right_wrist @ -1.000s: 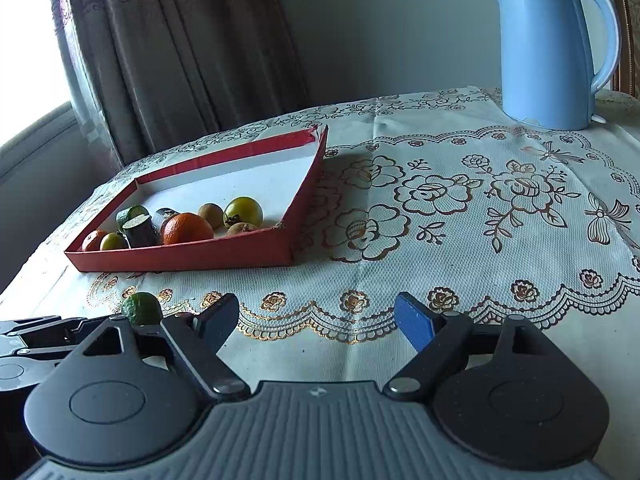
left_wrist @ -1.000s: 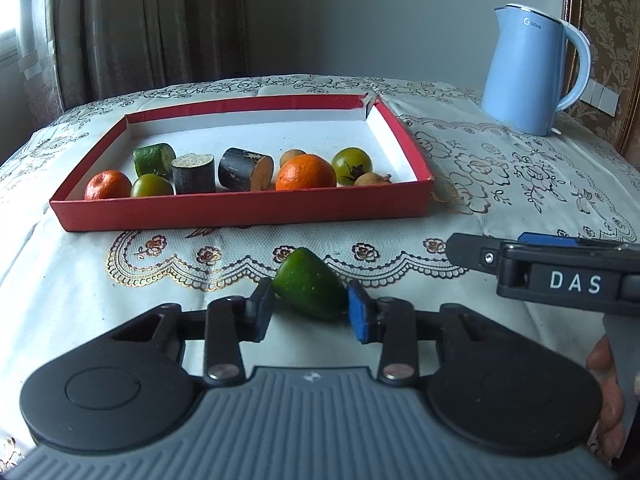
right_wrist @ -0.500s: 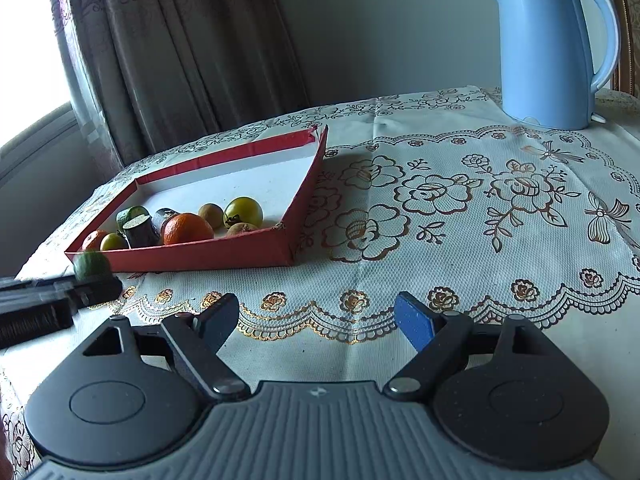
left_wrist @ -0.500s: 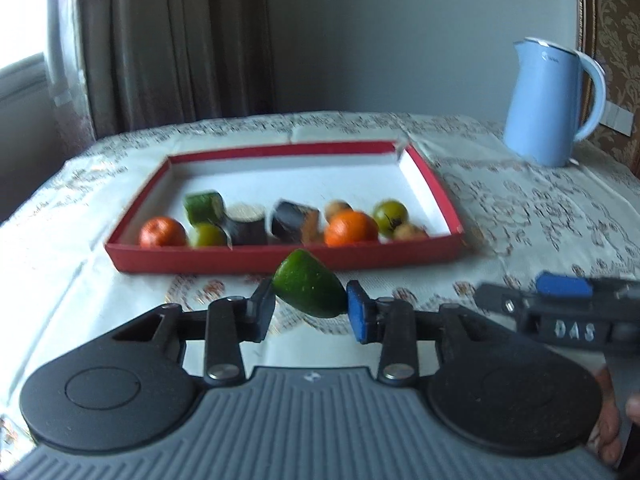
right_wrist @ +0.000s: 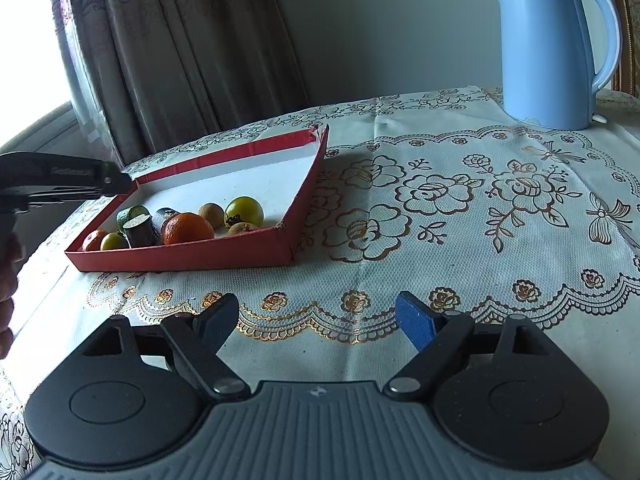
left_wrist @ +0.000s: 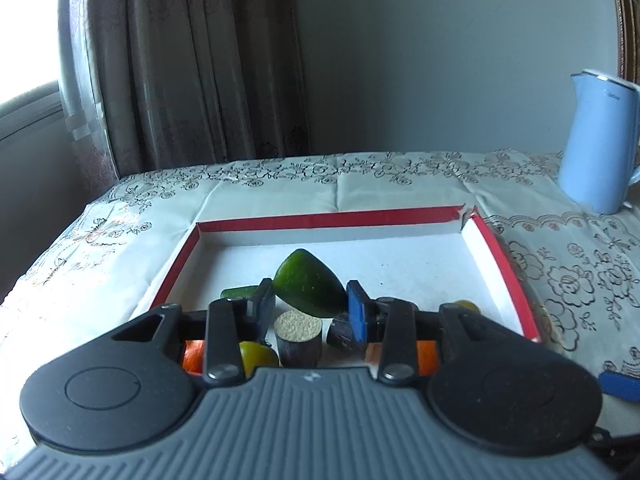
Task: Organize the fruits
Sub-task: 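Carry the lime into the red box and open the left gripper, then withdraw the open left gripper from the box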
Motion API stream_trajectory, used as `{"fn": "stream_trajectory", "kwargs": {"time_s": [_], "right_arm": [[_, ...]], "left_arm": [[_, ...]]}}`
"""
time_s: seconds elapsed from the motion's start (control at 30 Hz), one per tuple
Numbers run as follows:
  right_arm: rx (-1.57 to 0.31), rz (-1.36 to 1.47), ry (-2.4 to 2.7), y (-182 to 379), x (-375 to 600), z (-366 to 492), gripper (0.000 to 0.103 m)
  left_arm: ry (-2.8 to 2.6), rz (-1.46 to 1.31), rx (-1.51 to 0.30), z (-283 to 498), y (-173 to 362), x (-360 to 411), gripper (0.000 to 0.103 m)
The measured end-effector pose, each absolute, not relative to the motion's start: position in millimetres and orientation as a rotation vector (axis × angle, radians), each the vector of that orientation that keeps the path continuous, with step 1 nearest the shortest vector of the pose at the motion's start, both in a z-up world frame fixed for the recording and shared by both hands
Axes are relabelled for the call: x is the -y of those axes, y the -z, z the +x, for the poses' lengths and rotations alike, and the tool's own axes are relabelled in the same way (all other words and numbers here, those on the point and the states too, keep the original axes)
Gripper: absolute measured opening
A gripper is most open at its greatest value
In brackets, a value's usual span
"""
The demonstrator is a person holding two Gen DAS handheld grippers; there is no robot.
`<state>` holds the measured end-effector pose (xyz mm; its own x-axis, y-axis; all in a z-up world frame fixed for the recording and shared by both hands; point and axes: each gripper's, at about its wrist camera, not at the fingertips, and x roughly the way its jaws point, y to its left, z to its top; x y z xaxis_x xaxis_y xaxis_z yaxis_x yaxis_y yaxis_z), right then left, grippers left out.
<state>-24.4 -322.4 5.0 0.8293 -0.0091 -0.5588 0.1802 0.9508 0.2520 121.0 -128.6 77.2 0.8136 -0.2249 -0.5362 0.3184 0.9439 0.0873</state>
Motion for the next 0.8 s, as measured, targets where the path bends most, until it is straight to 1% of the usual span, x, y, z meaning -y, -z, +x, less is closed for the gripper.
{"fn": "stream_trajectory", "kwargs": {"time_s": [0.3,0.63,0.73,0.8], "right_arm": [[-0.589,0.304,0.092,-5,322,-23,0.090],[-0.595,0.292,0.091,-5,320,-22,0.091],[-0.596,0.294,0.087,-5,320,-21,0.092],[-0.597,0.293,0.086,-5,321,-21,0.092]], "left_arm": [[0.266,0.175,-0.609,155,-47,138,0.036],[0.255,0.166,-0.621,165,-35,136,0.037],[0.247,0.168,-0.626,165,-34,135,0.043],[0.236,0.174,-0.612,160,-36,133,0.057]]}}
